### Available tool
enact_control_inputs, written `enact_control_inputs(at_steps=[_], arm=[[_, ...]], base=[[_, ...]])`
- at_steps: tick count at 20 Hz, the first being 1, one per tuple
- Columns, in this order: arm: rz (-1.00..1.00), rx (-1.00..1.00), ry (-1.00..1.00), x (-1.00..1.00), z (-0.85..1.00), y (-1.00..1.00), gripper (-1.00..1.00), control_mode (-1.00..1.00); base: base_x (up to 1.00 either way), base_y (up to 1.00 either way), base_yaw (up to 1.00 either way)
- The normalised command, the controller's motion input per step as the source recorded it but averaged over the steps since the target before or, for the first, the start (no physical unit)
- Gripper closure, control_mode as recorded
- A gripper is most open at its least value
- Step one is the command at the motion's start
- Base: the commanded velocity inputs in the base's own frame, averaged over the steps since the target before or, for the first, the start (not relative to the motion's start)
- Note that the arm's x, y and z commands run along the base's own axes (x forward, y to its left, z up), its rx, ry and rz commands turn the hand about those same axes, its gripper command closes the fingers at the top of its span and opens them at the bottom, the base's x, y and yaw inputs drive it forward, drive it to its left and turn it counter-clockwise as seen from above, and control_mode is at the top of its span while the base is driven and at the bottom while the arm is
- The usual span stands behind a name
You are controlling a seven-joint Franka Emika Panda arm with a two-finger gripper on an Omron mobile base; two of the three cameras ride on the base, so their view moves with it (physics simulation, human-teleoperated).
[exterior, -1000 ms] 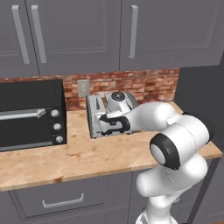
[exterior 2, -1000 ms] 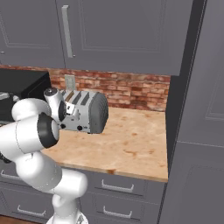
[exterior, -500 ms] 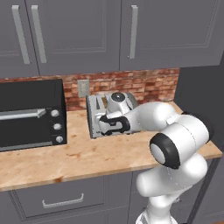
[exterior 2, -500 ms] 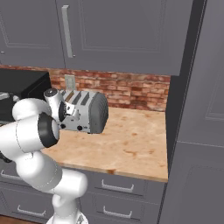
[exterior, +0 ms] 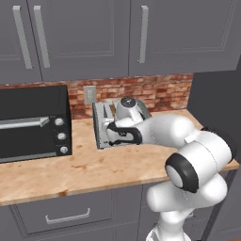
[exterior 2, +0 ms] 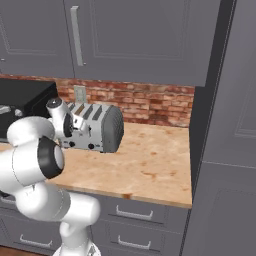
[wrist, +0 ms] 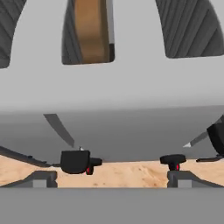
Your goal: Start the toaster. Once the lever pops up, take the bread to the plate on the dining counter.
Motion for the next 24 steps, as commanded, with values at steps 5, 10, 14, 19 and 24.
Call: enact_control_inputs(at_steps=[5, 10, 14, 19, 24], arm=[[0.0, 0.0, -0.11, 0.0, 0.3, 0.0, -1.0, -1.0], [0.0, 0.0, -0.23, -0.02, 0.19, 0.0, -1.0, -1.0], [0.0, 0.0, -0.32, -0.08, 0.15, 0.02, -1.0, -1.0], [0.0, 0.0, -0.27, -0.02, 0.13, 0.05, -1.0, -1.0], [0.0, 0.0, -0.08, 0.0, 0.19, 0.13, -1.0, -1.0]], base=[[0.0, 0.0, 0.0], [0.0, 0.0, 0.0], [0.0, 0.0, 0.0], [0.0, 0.0, 0.0], [0.0, 0.0, 0.0]])
